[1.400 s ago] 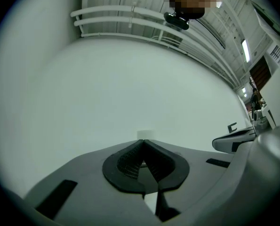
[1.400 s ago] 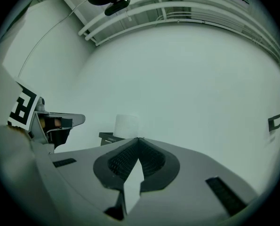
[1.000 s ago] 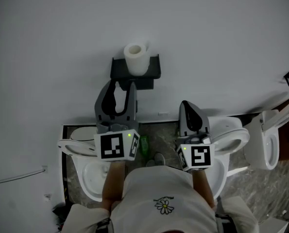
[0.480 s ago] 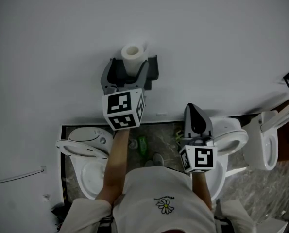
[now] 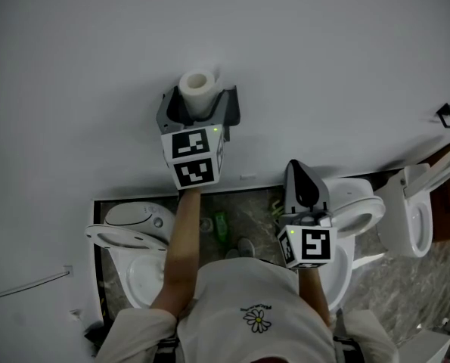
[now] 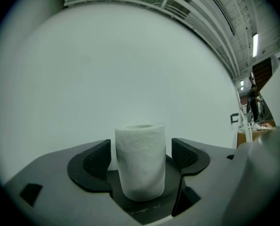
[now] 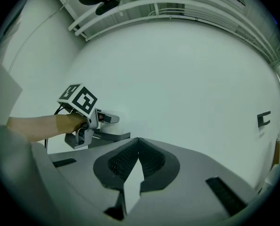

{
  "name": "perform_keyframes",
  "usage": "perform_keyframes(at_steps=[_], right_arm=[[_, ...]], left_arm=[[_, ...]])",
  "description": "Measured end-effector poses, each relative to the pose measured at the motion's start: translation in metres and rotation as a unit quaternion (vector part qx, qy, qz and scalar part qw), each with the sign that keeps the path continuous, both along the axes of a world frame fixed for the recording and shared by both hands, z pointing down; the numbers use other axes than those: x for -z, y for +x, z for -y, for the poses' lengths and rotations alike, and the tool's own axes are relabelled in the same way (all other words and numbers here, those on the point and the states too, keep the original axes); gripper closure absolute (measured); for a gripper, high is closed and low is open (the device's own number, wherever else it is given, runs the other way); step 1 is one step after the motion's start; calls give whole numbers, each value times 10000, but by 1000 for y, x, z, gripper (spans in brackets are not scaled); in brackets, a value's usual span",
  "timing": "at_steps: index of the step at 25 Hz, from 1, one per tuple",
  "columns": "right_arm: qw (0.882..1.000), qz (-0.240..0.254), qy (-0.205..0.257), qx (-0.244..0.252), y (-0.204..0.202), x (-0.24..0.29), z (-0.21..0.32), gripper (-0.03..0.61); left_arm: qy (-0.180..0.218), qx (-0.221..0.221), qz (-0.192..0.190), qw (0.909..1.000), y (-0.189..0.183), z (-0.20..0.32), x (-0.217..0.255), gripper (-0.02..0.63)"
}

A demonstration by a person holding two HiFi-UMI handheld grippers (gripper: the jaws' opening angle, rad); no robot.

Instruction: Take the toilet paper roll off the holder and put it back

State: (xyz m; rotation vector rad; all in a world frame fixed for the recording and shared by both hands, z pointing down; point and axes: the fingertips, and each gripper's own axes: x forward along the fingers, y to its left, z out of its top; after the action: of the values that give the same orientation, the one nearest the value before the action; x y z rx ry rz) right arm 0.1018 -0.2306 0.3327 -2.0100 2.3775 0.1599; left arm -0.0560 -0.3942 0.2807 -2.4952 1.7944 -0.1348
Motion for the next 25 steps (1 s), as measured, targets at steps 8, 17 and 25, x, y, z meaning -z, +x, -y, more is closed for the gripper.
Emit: perform_keyframes(at_steps=[8,17,25], right_arm=[[10000,-30,-34,0,-2,-2,0,568],[10000,21,40,-21,-1,3,0,568],[9997,-70,243,-10,0,17,-1,568]], left_arm=[[-234,116,384,9989,-2,3,-5,276],[-163,131,340,9992,-2,2,-3,291],[234,57,-149,9996,-15,-2,28,295]])
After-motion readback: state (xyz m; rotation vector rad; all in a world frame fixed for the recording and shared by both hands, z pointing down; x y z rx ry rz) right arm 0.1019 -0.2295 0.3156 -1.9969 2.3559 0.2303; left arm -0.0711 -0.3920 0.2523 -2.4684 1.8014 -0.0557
